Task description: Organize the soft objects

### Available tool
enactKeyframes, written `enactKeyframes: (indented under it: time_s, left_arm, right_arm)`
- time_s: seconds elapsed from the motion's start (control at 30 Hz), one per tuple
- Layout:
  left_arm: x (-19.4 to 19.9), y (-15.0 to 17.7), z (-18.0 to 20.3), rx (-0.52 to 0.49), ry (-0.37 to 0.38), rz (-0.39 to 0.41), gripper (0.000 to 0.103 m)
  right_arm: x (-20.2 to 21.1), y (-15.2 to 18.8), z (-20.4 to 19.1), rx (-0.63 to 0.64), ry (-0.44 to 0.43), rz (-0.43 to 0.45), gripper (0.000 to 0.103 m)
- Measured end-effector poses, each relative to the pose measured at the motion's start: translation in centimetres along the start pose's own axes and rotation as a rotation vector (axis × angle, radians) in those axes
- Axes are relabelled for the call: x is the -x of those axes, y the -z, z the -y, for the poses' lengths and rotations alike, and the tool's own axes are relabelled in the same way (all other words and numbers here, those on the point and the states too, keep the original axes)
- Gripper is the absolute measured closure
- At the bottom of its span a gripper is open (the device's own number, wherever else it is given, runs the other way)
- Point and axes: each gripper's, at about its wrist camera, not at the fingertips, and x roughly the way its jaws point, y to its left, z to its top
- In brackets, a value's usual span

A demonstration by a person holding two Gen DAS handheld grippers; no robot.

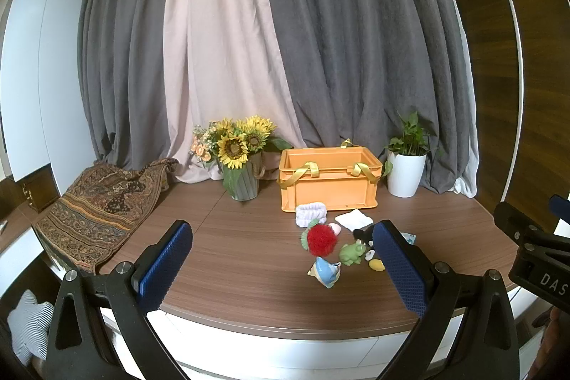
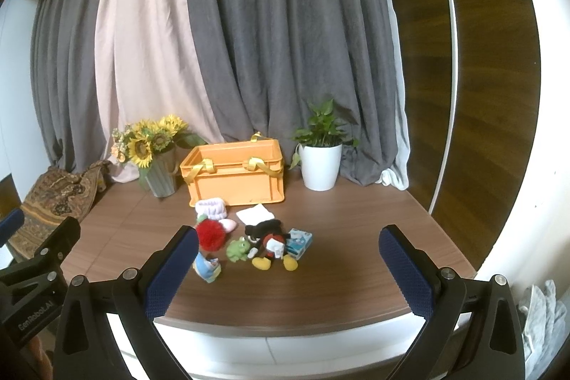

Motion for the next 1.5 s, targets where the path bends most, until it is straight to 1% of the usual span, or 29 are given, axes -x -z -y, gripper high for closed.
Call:
enactKeyframes:
  time_s: [0.27,1.0,1.23,1.33,1.5]
  left_arm:
    - [0.1,0.2,-0.1,0.000,0.001,0.001,0.000]
    - [0.1,0.3,0.1,-0.002,0.004,-0.001,0.000]
    - [-1.3,0.7,0.6,-0.002,0.010,-0.025,0.000]
    - [-2.4,1.3,1.0,-0.003,0.020,-0.049,0.000]
    - [-4.2,2.9,1.8,-0.015,0.040,-0.092,0.000]
  right_arm:
    - [0.0,-0.4,0.3,0.002,0.000,0.003,0.000]
    - [-0.1,-0.1,0.3,0.006,0.004,0.004,0.000]
    - [-0.2,0.0,0.4,0.006,0.004,0.004,0.000]
    - [-1.3,0.3,1.2,0.002,-0.002,-0.018,0.000]
    - [-4.4,1.3,1.9,-0.003,-0.024,-0.086,0.000]
